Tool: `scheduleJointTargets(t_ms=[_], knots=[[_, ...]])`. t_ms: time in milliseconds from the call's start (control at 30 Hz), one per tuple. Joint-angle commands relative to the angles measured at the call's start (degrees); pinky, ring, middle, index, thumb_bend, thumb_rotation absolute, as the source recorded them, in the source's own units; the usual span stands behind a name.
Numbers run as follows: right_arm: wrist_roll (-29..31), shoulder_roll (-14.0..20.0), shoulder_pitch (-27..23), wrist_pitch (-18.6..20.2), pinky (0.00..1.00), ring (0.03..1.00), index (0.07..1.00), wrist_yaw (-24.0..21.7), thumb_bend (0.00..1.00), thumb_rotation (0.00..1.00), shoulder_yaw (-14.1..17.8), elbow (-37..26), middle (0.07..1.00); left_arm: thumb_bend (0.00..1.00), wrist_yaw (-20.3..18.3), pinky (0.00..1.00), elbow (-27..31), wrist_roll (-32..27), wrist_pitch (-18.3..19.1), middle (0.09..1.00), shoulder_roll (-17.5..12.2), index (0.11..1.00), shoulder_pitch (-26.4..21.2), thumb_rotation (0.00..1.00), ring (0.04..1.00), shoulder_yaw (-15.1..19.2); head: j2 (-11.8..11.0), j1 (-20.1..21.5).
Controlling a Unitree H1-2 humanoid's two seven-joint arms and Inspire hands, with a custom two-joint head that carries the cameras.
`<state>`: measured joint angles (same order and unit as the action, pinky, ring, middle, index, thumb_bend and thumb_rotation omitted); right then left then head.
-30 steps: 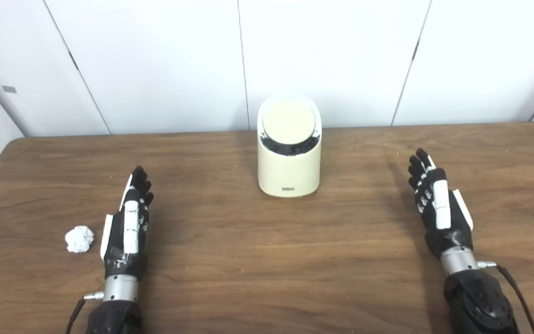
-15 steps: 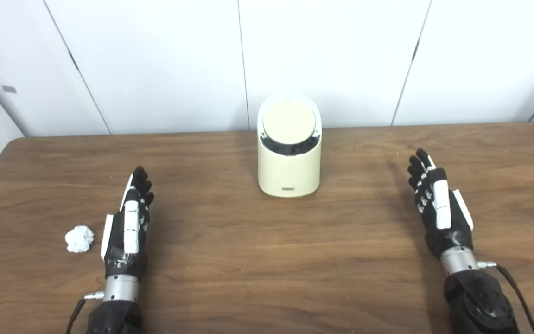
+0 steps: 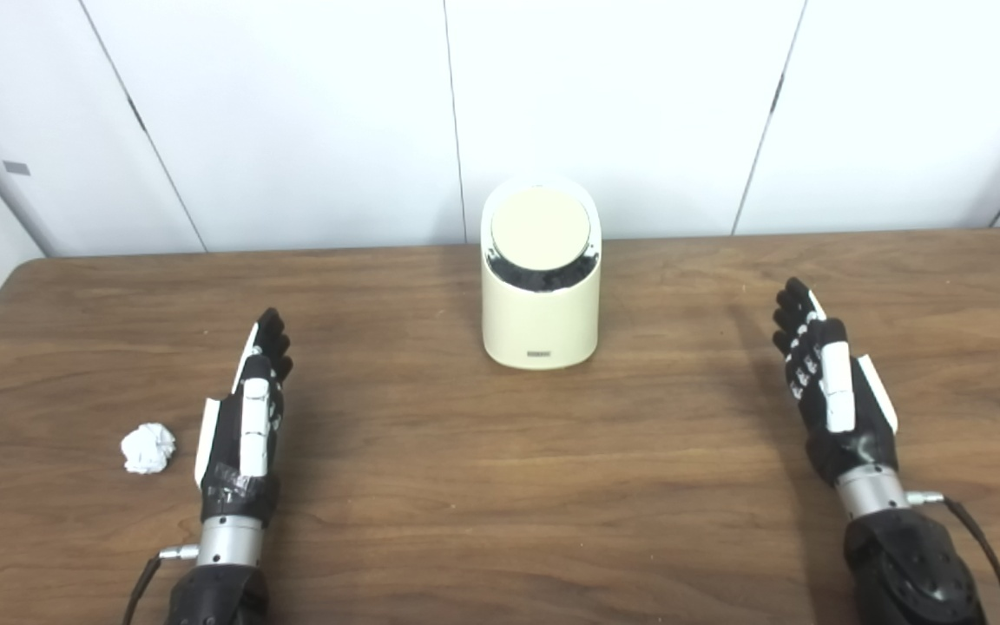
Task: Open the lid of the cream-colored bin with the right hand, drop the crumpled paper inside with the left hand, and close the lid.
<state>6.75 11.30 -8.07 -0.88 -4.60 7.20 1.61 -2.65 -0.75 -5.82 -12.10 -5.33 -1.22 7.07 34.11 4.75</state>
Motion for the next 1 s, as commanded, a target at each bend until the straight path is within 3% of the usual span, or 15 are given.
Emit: scheduleJointTargets(t_ms=[0, 167, 500, 667, 733, 833, 967], knots=[[-1.3, 2.1, -3.7, 0.3, 1.0, 0.992, 0.976, -0.6, 0.7, 1.0, -0.2, -2.7, 0.985, 0.51, 0.4, 1.0, -2.1, 0.6, -1.5, 1.0, 1.4, 1.0, 1.2, 1.0, 1.0, -0.9, -0.5, -0.1], [-3.0, 4.2, -6.7, 5.4, 1.0, 0.984, 0.97, -0.9, 0.74, 0.98, -1.2, -5.2, 0.978, 0.52, 1.3, 1.0, -2.4, 1.6, -1.4, 1.0, 2.5, 1.0, 1.2, 1.0, 1.0, -1.3, -1.7, -0.6], [-9.4, 6.8, -14.3, 10.0, 1.0, 0.997, 0.994, -1.9, 0.73, 1.0, -4.8, -7.3, 0.995, 0.51, 2.4, 1.0, -3.1, 2.7, -2.5, 1.0, 4.4, 1.0, 1.9, 1.0, 1.0, -1.7, -2.3, -1.2], [-16.0, 8.6, -18.7, 12.8, 0.95, 0.944, 0.976, -2.4, 0.73, 1.0, -8.4, -8.2, 0.968, 0.51, 2.6, 1.0, -2.7, 2.8, -2.4, 1.0, 4.8, 1.0, 2.0, 1.0, 1.0, -1.8, -2.2, -1.1], [-20.0, 9.4, -20.5, 14.4, 0.88, 0.915, 0.962, -2.5, 0.7, 0.95, -10.4, -8.6, 0.943, 0.5, 2.4, 1.0, -2.3, 2.6, -2.1, 1.0, 4.9, 1.0, 2.1, 1.0, 1.0, -1.9, -2.2, -1.2], [-26.1, 10.2, -23.0, 17.1, 0.87, 0.931, 0.962, -2.7, 0.69, 0.87, -13.5, -8.8, 0.959, 0.5, 2.3, 1.0, -2.2, 2.8, -2.1, 1.0, 4.8, 1.0, 2.2, 1.0, 1.0, -2.1, -2.1, -1.3], [-31.0, 10.1, -26.3, 19.1, 0.85, 0.933, 0.963, -3.5, 0.67, 0.85, -16.2, -8.0, 0.966, 0.49, 2.5, 1.0, -2.3, 2.9, -2.0, 1.0, 4.8, 1.0, 2.2, 1.0, 1.0, -2.1, -1.9, -1.3]])
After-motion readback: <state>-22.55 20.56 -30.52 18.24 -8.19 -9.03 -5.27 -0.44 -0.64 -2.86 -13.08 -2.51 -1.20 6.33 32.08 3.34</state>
